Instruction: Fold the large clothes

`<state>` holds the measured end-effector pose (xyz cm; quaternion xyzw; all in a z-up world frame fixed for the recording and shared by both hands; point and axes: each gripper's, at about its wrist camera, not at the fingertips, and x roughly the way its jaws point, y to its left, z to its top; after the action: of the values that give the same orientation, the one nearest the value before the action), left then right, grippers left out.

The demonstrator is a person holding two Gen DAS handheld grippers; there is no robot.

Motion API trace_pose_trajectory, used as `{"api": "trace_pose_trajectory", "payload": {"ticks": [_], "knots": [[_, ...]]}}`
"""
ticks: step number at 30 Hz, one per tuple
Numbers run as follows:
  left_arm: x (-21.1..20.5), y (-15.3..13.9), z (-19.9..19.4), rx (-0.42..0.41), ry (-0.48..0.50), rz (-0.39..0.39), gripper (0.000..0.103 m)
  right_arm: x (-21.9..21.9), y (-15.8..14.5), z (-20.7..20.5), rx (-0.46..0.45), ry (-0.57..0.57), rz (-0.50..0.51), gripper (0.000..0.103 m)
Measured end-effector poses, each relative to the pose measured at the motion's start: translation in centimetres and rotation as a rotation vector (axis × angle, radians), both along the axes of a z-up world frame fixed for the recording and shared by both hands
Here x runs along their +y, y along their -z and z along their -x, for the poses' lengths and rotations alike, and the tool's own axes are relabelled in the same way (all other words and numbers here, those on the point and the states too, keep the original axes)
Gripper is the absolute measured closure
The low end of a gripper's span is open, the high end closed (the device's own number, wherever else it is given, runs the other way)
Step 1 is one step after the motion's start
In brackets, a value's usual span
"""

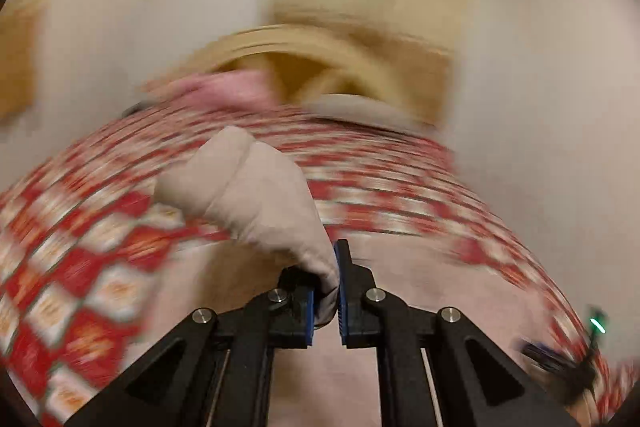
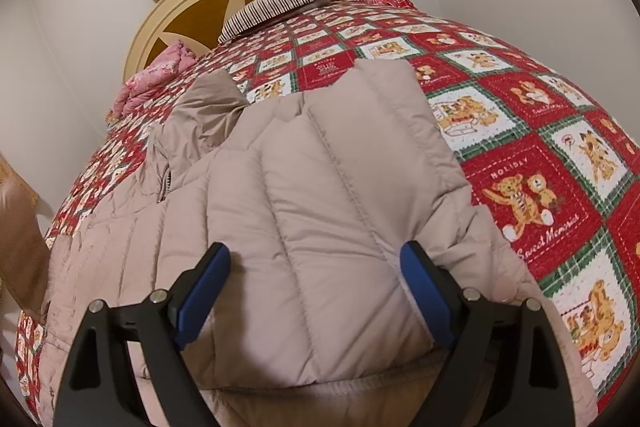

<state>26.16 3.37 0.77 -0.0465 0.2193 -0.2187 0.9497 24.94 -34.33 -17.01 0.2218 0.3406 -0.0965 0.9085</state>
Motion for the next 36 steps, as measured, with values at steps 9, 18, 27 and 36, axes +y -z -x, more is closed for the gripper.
{"api": "trace_pose_trajectory", "payload": {"ticks": [9, 18, 27, 36], "knots": [[-18.8, 9.2, 6.0, 0.142, 0.341, -0.227, 0.094, -0.7, 0.1, 0.5, -0.037, 0.001, -0.053, 0.014], [-15.1, 11.8, 7.4, 0.434, 0.336, -0.190, 0.072, -1.2, 0.2, 0.6, -0.058, 0.000, -0.089, 0.014], [-7.3, 9.6, 12.0, 0.291, 0.191, -0.169, 0.033, -1.7, -1.3, 2.8, -0.056, 0.000, -0.157, 0.015], [1.8, 11.8, 7.9, 0.382, -0.101, 0.018, 0.032, 1.8, -3.4, 5.4, -0.084, -0.088, -0.232, 0.014]]}}
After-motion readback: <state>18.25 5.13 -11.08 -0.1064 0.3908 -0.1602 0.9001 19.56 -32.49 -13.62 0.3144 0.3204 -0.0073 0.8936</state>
